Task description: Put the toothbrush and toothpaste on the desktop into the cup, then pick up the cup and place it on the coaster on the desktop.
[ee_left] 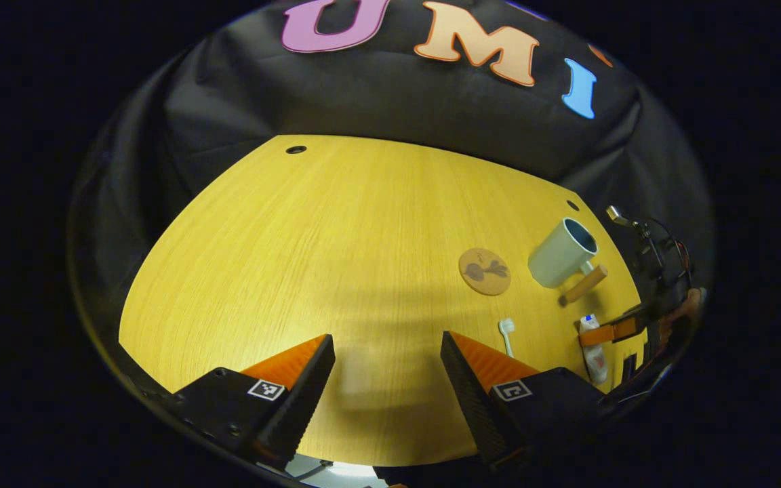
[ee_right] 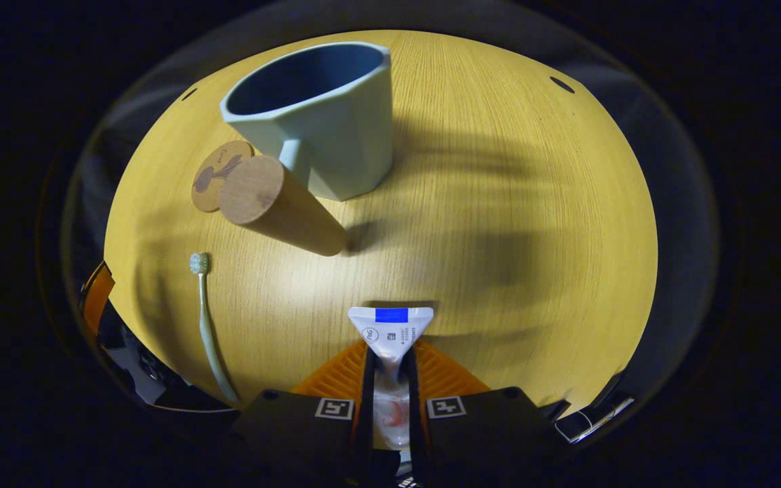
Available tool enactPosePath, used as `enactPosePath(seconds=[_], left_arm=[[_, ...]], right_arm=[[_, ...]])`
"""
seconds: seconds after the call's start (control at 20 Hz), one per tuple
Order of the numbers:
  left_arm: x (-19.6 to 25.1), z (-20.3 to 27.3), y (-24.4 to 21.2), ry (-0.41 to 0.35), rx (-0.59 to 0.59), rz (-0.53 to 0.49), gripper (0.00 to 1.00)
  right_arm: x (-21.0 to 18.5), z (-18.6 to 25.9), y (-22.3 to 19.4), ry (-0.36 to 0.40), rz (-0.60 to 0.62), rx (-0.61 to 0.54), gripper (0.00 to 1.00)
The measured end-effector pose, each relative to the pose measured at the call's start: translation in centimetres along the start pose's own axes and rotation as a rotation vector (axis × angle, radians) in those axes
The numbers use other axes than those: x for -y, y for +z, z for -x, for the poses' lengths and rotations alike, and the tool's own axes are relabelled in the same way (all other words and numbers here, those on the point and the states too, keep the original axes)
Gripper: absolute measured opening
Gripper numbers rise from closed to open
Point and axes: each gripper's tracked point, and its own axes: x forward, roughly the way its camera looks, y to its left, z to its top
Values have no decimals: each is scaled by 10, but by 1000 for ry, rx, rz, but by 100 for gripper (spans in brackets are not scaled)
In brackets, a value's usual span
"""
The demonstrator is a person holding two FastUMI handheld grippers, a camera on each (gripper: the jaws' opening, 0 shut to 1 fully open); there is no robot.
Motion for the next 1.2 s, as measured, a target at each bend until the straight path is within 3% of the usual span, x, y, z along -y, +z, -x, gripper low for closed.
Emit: enactPosePath(seconds=[0.4, 0.6, 0.9, 1.2], left_arm=[[34, 5, -27, -79, -178, -133, 95], [51, 2, -41, -68, -305, -160, 94], [91, -6, -55, -55, -470, -103, 94], [113, -19, -64, -15, -562, -54, 87]], right_arm=[[-1, 2, -1, -1, 10, 37, 25], [-1, 1, -1, 8, 11, 45, 25], [-1, 2, 0, 31, 14, 65, 25], [-1, 4, 0, 47, 49, 80, 25]])
